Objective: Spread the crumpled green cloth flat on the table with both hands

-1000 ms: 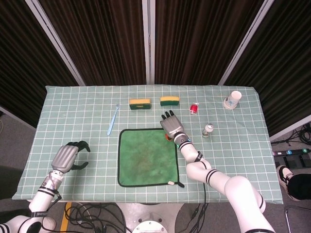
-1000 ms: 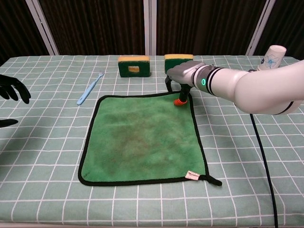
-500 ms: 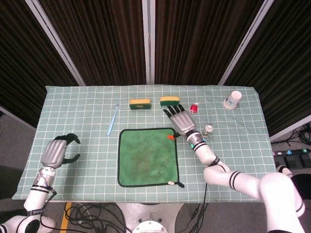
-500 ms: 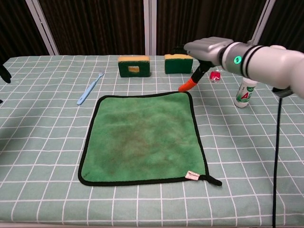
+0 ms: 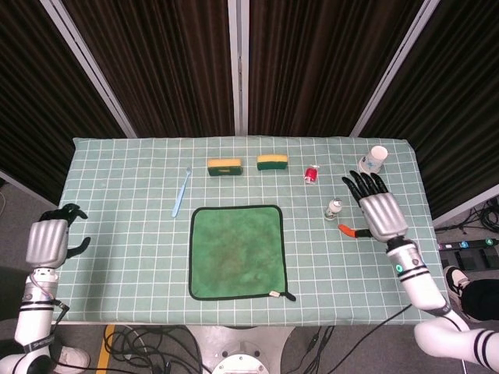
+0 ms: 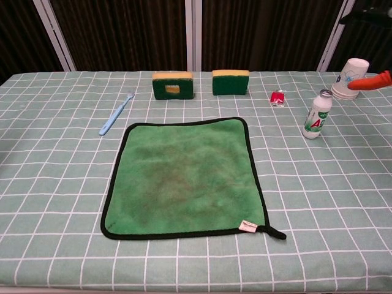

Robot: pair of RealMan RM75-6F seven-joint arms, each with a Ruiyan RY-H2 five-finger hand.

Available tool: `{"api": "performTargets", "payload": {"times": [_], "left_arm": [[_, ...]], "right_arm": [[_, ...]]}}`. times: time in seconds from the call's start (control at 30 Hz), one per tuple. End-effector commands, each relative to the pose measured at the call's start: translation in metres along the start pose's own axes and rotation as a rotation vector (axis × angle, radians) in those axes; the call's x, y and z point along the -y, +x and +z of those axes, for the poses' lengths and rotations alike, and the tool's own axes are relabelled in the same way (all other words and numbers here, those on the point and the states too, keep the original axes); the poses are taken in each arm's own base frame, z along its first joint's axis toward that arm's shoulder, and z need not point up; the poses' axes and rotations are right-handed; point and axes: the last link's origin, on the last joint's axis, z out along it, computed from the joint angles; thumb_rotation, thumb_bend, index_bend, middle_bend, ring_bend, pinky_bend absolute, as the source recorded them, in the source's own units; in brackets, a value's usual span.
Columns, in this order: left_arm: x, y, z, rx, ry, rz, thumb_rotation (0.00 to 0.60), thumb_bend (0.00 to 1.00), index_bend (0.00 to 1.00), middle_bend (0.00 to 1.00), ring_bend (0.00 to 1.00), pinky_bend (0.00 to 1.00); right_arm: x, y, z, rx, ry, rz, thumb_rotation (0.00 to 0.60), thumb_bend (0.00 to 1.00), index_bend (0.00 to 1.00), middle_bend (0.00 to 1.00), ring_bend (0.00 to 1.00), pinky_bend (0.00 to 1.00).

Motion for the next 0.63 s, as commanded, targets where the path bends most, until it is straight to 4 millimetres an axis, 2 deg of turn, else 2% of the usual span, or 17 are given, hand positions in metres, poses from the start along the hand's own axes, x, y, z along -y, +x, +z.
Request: {"api": "performTargets", "payload": {"times": [0.03,0.2,0.4,0.5,0.63], "left_arm": [[0.006,0.005,-0.014,-0.019,0.012,0.040,0.600,0.27,0.44,0.37,0.34,0.30],[0.010,0.011,-0.036,-0.032,0.033,0.054,0.600,0.27,0.43,0.36,0.33,0.30],[0.014,0.017,-0.063,-0.014,0.060,0.083,0.600,0.27,0.43,0.36,0.33,0.30],[0.017,0.020,-0.076,-0.004,0.081,0.094,0.600,0.27,0.43,0.36,0.33,0.30],[0.016,0.022,-0.087,0.018,0.090,0.085,0.600,0.27,0.43,0.36,0.33,0.30]], "right_arm": [[-0.018,0.000,-0.041,-0.033,-0.022,0.040,0.386,0.11,0.00,0.00,0.00,0.00],[-0.031,-0.004,-0.084,-0.061,-0.050,0.078,0.384,0.11,0.00,0.00,0.00,0.00],[-0.040,-0.012,-0.125,-0.060,-0.123,0.119,0.386,0.11,0.00,0.00,0.00,0.00],[-0.044,-0.015,-0.142,-0.056,-0.162,0.123,0.384,0.11,0.00,0.00,0.00,0.00],[-0.049,-0.019,-0.156,-0.048,-0.205,0.142,0.388,0.11,0.00,0.00,0.00,0.00]]}}
